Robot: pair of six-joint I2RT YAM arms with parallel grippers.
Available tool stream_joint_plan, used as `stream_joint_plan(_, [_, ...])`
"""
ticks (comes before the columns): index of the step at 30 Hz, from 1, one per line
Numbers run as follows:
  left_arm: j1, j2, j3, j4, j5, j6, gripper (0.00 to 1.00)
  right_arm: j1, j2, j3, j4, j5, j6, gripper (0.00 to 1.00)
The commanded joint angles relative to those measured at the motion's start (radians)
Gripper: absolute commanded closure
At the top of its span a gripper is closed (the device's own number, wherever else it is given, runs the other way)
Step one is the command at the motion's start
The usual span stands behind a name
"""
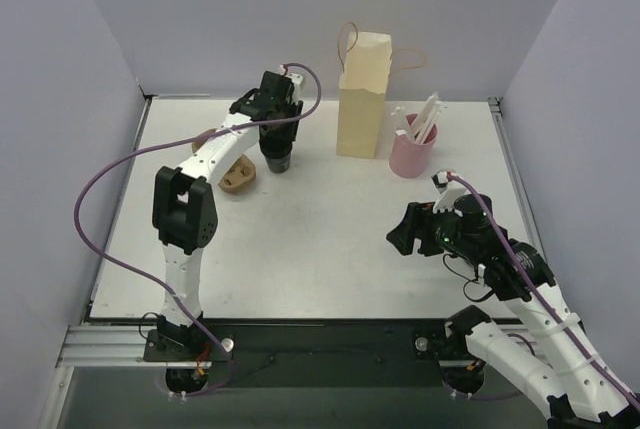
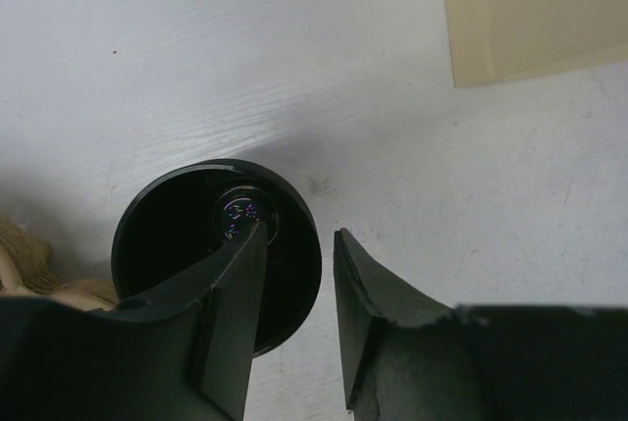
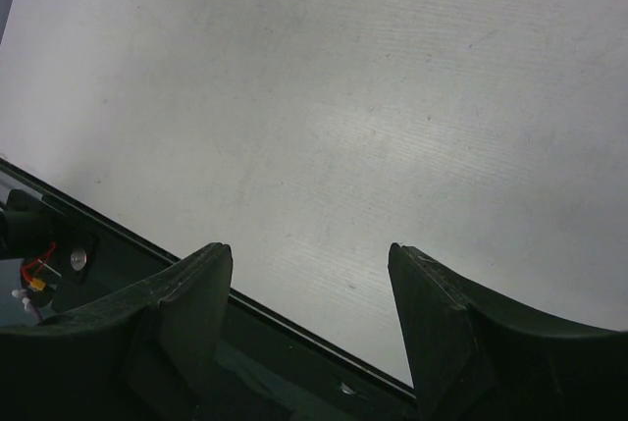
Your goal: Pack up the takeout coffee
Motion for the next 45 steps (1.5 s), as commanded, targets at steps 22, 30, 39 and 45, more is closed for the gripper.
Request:
stream_joint_plan(22, [-0.022,0.040,0.069,-0.039,-0.040,0.051,0.91,0.004,-0.005,-0.022,0.040,-0.029,-0.012,0.36])
stream_joint_plan(30, [-0.051,0.039,0.121,-0.111,-0.129,0.068,1.00,0.003,-0.002,-0.017,0.041,-0.029,-0.004,0.36])
stream_joint_plan(39, [-0.079,0.019,0.092,-0.130,-0.149,0.068,1.00,0.003,-0.004,-0.014,0.041,-0.028,-0.007,0.36])
stream_joint_plan(45, [-0.085,-0.001,0.165,-0.139,-0.216,0.089,1.00,0.003,-0.012,-0.007,0.038,-0.032,-0.007,0.36])
